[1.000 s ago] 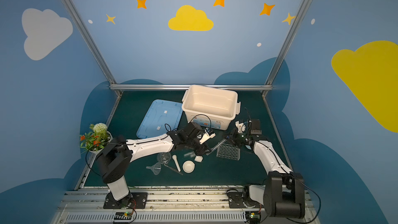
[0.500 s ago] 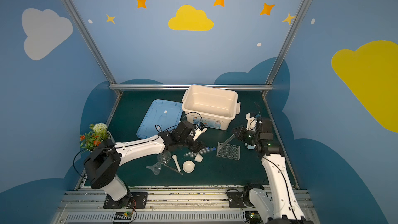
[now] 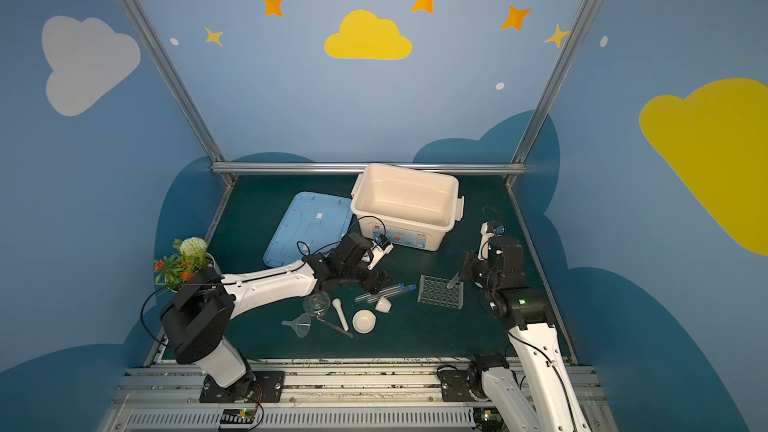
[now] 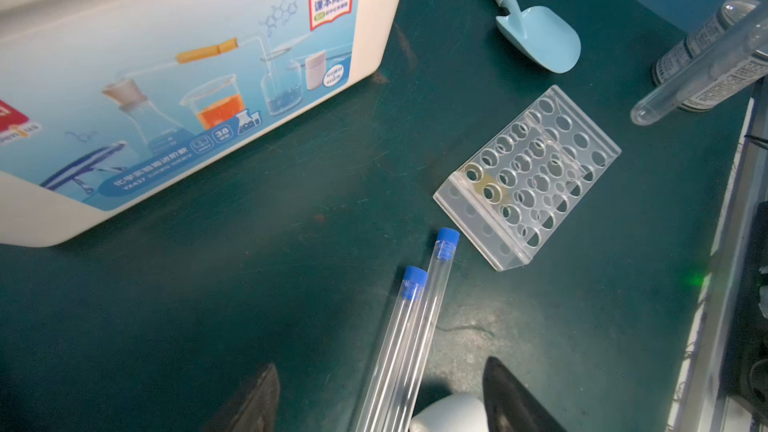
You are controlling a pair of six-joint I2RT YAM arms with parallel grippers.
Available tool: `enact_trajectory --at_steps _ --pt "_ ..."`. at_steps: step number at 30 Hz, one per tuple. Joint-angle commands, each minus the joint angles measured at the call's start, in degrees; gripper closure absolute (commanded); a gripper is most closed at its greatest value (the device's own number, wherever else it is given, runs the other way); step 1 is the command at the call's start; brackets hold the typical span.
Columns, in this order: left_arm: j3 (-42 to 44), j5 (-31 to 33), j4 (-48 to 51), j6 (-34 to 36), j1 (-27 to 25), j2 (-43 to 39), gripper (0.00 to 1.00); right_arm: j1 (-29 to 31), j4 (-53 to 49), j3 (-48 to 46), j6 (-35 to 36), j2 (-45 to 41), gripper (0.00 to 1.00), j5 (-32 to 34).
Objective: Organize the chemistry lab equipment
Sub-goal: 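Carry the tube over the clear rack with the right gripper while the left gripper withdraws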
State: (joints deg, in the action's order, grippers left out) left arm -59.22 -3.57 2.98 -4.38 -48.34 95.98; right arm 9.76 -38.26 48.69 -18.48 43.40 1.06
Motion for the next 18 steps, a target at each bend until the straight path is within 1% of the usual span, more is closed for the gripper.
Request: enact_trajectory --at_steps 1,5,10,14,18 --pt "0.5 1.4 1.0 -0.4 0.1 -1.1 0.22 2.3 2.2 -1.3 1.0 0.2 0.89 6.9" --pt "0.8 1.3 1.2 -1.0 0.1 -1.4 0.21 5.2 5.0 -2.8 0.8 0.2 0.89 11.1" --pt "2.1 0.2 -1.0 -1.5 0.1 -2.4 0.17 8.3 8.7 -5.2 0.8 0.5 0.89 14.6" --pt "4.0 2.8 -3.1 -2.6 0.1 -3.9 0.02 10.6 11.5 -7.2 0.8 0.6 0.89 17.3" --pt "5.8 3.7 -4.5 -2.6 0.1 -5.4 0.0 11.4 13.5 -8.2 1.0 0.9 0.89 18.0"
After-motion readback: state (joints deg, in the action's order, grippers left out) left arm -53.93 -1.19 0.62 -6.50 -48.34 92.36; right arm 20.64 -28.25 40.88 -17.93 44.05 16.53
